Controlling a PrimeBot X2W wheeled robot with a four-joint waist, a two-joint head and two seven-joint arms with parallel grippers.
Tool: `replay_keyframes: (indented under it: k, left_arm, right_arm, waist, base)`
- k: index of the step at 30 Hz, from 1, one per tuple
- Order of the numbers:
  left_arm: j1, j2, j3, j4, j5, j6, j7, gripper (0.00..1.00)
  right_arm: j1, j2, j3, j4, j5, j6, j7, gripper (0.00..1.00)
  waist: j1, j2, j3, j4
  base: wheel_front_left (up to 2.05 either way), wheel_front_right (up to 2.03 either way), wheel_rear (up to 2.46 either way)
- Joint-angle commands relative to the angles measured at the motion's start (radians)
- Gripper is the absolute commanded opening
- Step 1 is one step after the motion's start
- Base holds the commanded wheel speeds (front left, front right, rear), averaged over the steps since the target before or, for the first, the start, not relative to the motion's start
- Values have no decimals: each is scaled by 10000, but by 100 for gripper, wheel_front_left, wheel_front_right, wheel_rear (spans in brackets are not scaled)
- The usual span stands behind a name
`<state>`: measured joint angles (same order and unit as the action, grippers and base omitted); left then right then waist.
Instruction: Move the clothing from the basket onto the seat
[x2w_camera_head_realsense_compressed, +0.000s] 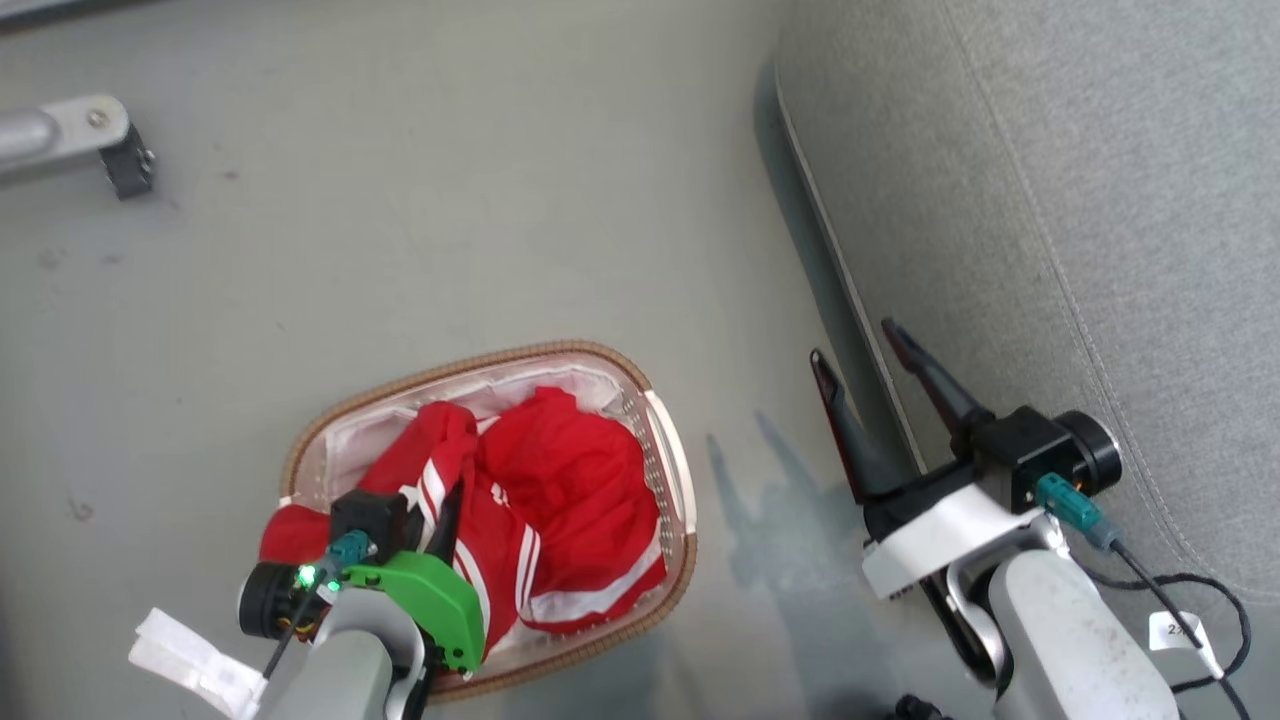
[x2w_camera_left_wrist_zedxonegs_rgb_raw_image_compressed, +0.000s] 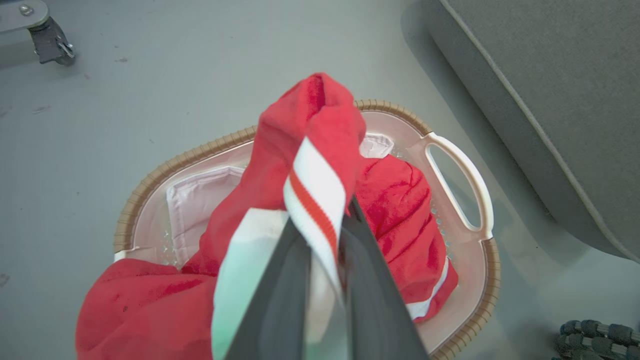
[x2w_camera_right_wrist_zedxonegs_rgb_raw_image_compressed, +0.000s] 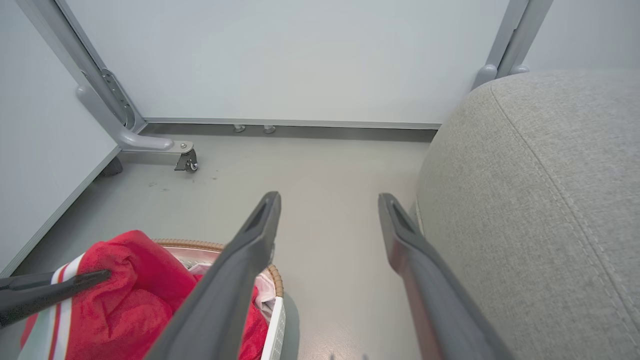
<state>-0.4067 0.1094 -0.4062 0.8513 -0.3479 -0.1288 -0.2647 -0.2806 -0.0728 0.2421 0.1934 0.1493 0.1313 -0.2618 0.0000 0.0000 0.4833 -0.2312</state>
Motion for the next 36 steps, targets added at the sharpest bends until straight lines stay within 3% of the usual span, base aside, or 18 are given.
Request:
replay_keyframes:
  k: [1,19,36]
  left_arm:
    - [300,-34,8,-145,143,-34,4,0]
    - [1647,-397,722,-2915,655,-33,-2,0]
    - [994,-551,-35,-5277,10,-33,-2,0]
  right_arm:
    - [284,-115,124,90,-41,-10,-48,100]
    - [1526,-213,781,528,172,-10,-48,100]
    - [2189,-112,808,686,442,-10,-48,100]
  waist:
    - [0,0,-1192,547]
    - [0,0,-3470,1682]
    - [0,0,-4235,2132]
  base:
    - [0,0,0]
    - [0,0,0]
    - [0,0,0]
